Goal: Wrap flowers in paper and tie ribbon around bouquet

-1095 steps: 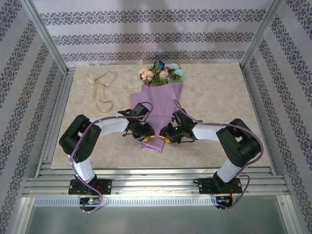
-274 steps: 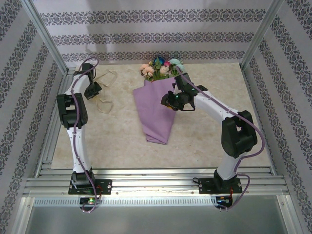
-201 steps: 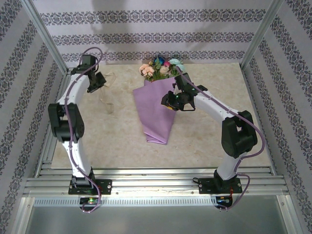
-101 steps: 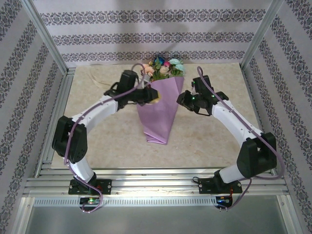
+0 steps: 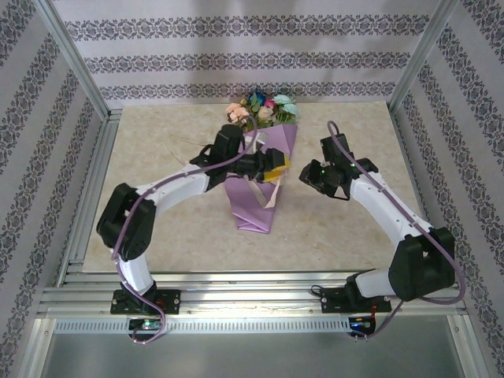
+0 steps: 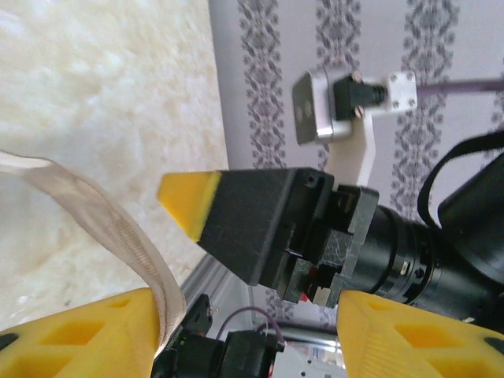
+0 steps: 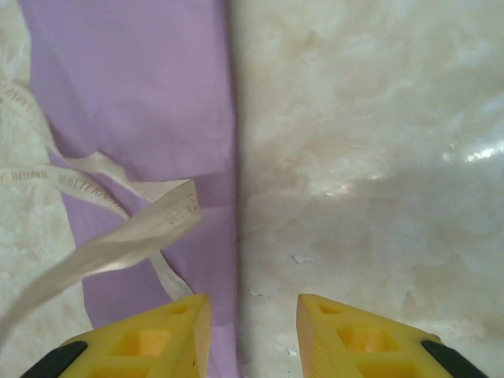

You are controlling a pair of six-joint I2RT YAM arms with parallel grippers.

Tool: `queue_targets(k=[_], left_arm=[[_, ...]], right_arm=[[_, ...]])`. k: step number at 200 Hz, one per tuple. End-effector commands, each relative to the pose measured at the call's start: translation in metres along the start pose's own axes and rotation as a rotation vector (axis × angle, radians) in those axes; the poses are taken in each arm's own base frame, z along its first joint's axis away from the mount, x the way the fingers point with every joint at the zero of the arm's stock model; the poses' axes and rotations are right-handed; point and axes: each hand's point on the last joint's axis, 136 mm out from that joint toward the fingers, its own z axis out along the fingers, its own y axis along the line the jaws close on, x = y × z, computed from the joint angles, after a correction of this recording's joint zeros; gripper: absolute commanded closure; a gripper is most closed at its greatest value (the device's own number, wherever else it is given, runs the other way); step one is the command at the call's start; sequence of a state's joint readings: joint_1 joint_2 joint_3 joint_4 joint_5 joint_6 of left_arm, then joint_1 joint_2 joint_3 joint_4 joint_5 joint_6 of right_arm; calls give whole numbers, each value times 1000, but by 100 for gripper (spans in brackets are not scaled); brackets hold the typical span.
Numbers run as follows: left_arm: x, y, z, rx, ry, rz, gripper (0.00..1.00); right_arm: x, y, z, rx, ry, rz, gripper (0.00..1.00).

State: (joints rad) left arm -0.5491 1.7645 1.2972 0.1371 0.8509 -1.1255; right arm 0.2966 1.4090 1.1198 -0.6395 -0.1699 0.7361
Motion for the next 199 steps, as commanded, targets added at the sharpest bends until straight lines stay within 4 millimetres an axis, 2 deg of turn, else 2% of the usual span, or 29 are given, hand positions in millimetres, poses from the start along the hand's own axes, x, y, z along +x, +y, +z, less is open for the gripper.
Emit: queue_targets(k=[1, 15, 31, 46, 63, 85, 102, 119, 137, 153, 164, 175, 199], left_arm=[[-36, 17, -64, -129, -201, -74, 39], [-46, 31, -85, -147, -237, -146, 38], [-50, 33, -94, -136, -223, -154, 39], [-49, 26, -86, -82, -182, -149, 48], [-39, 17, -63, -29, -102, -160, 55], [-4, 10, -27, -12, 28, -154, 59], [38, 15, -3, -26, 159, -162, 62], [83, 28, 8, -93, 297, -132, 60], [120, 55, 2, -235, 415, -73, 53], [137, 75, -8, -304, 446, -50, 45], [140, 84, -12, -324, 431, -57, 42], [142, 88, -14, -323, 418, -57, 41], [137, 92, -18, -341, 358, -53, 40]], right_arm=[[-8, 42, 10, 8, 8, -228, 64], [-10, 68, 23, 21, 24, -332, 62], [-16, 90, 35, 34, 11, -390, 59], [-23, 101, 44, 38, -4, -387, 61], [-30, 97, 51, 58, -18, -334, 64], [-40, 75, 44, 102, -56, -235, 65], [-50, 57, 29, 103, -114, -181, 65], [-55, 48, 17, 63, -145, -160, 63], [-48, 58, 18, 2, -107, -241, 59], [-28, 76, 36, -31, 8, -341, 55], [-10, 86, 56, -18, 92, -411, 55], [-1, 92, 69, 40, 115, -481, 52], [16, 91, 105, 173, 154, -590, 46]])
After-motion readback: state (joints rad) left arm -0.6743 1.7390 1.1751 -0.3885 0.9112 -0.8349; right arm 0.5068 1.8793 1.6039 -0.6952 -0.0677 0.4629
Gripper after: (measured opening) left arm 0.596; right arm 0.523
